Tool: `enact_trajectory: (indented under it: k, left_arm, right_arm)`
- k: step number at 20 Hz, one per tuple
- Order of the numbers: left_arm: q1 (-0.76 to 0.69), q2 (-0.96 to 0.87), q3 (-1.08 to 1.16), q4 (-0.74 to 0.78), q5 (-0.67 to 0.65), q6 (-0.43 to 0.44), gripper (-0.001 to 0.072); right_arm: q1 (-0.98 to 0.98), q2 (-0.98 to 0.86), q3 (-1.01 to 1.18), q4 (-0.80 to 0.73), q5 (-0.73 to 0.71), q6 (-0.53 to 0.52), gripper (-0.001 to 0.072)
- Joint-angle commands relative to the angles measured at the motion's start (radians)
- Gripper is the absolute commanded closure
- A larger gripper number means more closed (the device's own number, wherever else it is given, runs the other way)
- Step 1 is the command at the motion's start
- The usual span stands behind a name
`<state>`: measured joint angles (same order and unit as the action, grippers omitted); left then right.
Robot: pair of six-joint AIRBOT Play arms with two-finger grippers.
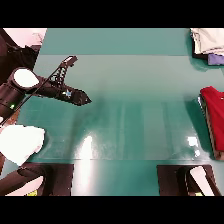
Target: Fold the shirts.
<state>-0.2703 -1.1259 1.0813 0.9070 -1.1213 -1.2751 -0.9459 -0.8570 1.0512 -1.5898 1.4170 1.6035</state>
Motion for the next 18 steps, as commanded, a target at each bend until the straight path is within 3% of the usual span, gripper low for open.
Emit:
enact_trajectory:
  k: [1, 4, 5, 6, 7, 8, 18]
  left_arm:
    - [0.0, 0.001, 0.0, 0.001, 0.008, 0.0, 0.0685]
    - [0.0, 0.001, 0.0, -0.002, 0.011, -0.001, 0.0684]
    - [0.0, 0.001, 0.0, -0.002, 0.014, 0.0, 0.0685]
    - [0.0, 0.001, 0.0, -0.002, 0.014, 0.0, 0.0685]
    - [0.0, 0.001, 0.0, -0.002, 0.014, 0.0, 0.0685]
    - [0.0, 0.001, 0.0, -0.002, 0.014, 0.0, 0.0685]
    - [0.0, 0.001, 0.0, -0.002, 0.014, 0.0, 0.0685]
  right_arm:
    - [0.0, 0.023, -0.004, 0.097, -0.026, 0.02, 0.0199]
    - [0.101, 0.063, -0.004, 0.295, -0.072, 0.019, 0.0203]
    - [0.149, 0.079, -0.004, 0.345, -0.095, 0.019, 0.0269]
    - [0.2, 0.093, -0.004, 0.37, -0.119, 0.019, 0.0409]
    - [0.261, 0.108, -0.004, 0.367, -0.148, 0.019, 0.0596]
    - [0.318, 0.118, -0.004, 0.367, -0.175, 0.019, 0.0691]
    - [0.694, 0.061, -0.004, 0.36, -0.19, 0.019, 0.0691]
